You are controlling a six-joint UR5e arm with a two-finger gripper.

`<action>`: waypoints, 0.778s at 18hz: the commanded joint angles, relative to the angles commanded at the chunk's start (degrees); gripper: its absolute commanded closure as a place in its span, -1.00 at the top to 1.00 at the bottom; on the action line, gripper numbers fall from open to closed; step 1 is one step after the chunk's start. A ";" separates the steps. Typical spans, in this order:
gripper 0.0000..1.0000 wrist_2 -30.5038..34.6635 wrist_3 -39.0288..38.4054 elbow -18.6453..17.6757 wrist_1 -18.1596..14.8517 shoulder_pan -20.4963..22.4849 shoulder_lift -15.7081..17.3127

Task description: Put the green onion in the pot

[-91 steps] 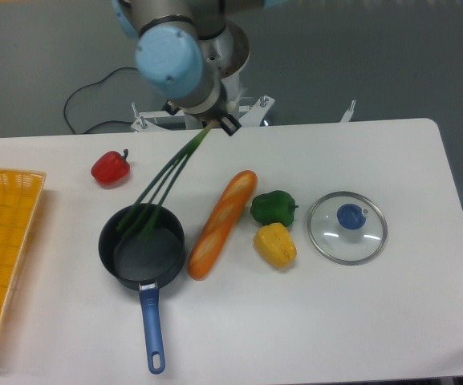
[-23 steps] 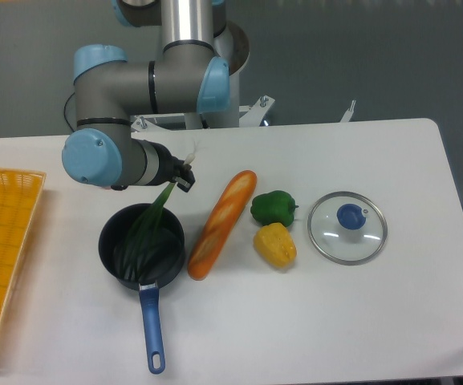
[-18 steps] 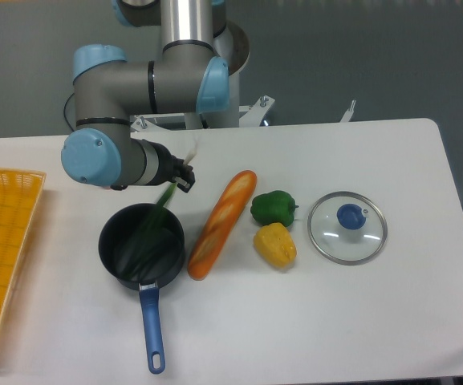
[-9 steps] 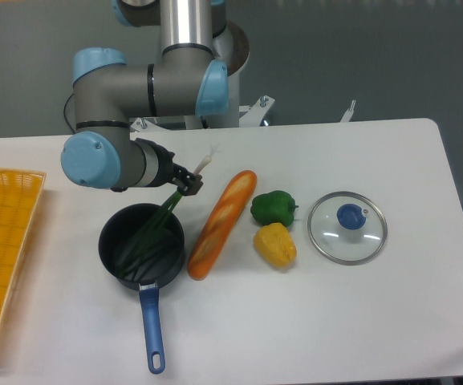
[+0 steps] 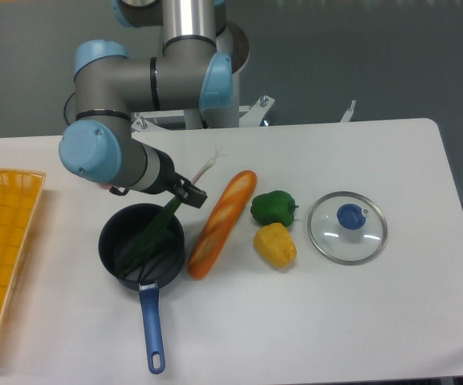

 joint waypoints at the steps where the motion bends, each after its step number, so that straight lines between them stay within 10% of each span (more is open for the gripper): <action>1: 1.00 -1.49 0.00 0.35 1.76 0.27 -0.09; 14: 1.00 -10.47 13.95 1.32 3.71 10.11 4.74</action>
